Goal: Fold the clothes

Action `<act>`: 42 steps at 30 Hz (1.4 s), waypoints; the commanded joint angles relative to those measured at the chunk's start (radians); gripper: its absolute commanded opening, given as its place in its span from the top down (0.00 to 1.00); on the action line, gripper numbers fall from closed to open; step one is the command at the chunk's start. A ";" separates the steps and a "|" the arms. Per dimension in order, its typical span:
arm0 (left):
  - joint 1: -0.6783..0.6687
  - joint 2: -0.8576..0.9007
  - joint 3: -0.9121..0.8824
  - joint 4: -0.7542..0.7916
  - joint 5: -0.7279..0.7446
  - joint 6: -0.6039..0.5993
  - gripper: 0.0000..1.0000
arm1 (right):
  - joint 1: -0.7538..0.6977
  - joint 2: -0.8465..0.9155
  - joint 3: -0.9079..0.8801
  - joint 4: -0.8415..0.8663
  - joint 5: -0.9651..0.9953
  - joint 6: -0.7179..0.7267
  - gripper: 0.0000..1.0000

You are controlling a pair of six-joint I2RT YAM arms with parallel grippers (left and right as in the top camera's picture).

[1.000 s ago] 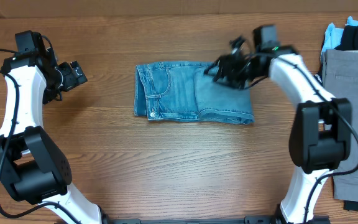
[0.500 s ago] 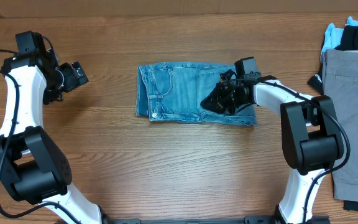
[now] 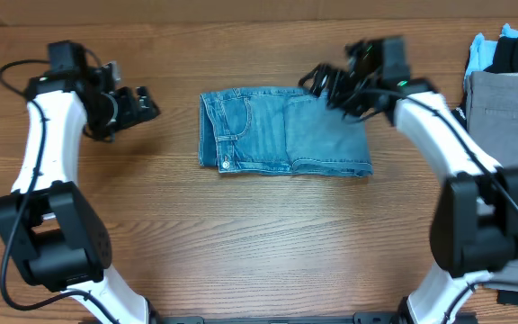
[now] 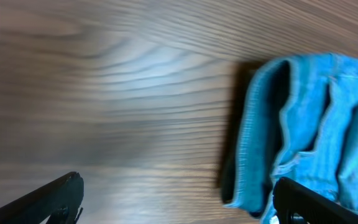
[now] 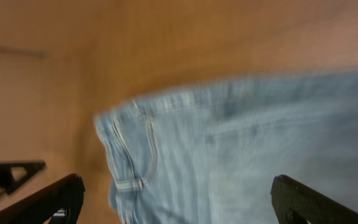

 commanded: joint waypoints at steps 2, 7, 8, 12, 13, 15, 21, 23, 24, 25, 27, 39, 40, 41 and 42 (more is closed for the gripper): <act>-0.097 -0.008 -0.060 0.083 0.051 0.040 0.00 | -0.063 -0.049 0.108 -0.110 0.151 -0.044 0.00; -0.176 0.000 -0.140 0.225 -0.001 0.021 0.00 | -0.122 -0.048 0.110 -0.212 0.132 -0.052 0.00; -0.181 0.008 -0.145 0.233 -0.013 0.011 0.00 | -0.129 -0.048 0.110 -0.233 0.132 -0.065 0.00; -0.185 0.076 -0.145 0.260 -0.009 0.016 0.00 | -0.140 -0.048 0.110 -0.294 0.156 -0.093 0.00; -0.185 0.100 -0.145 0.275 0.002 0.032 0.00 | -0.140 -0.048 0.110 -0.302 0.166 -0.094 0.00; -0.185 0.149 -0.145 0.302 0.056 0.069 0.00 | -0.140 -0.048 0.110 -0.309 0.174 -0.097 0.00; -0.185 0.250 -0.145 0.345 0.279 0.131 0.00 | -0.140 -0.048 0.109 -0.313 0.177 -0.097 0.00; -0.187 0.267 -0.145 0.348 0.294 0.134 0.00 | -0.140 -0.048 0.109 -0.315 0.177 -0.097 0.00; -0.191 0.272 -0.145 0.348 0.298 0.134 0.00 | -0.140 -0.048 0.109 -0.315 0.177 -0.097 0.00; -0.194 0.277 -0.145 0.348 0.298 0.134 0.00 | -0.140 -0.048 0.109 -0.315 0.177 -0.097 0.00; -0.206 0.286 -0.145 0.351 0.313 0.134 0.00 | -0.140 -0.048 0.109 -0.315 0.177 -0.096 0.00; -0.275 0.303 -0.145 0.397 0.289 0.099 0.00 | -0.139 -0.048 0.105 -0.341 0.195 -0.095 0.00; -0.276 0.303 -0.145 0.408 0.277 0.084 0.00 | -0.139 -0.048 0.105 -0.345 0.201 -0.095 0.00; -0.276 0.303 -0.145 0.416 0.262 0.064 0.01 | -0.139 -0.048 0.105 -0.346 0.203 -0.095 0.00; -0.276 0.303 -0.145 0.425 0.245 0.044 0.20 | -0.139 -0.048 0.100 -0.344 0.203 -0.095 0.00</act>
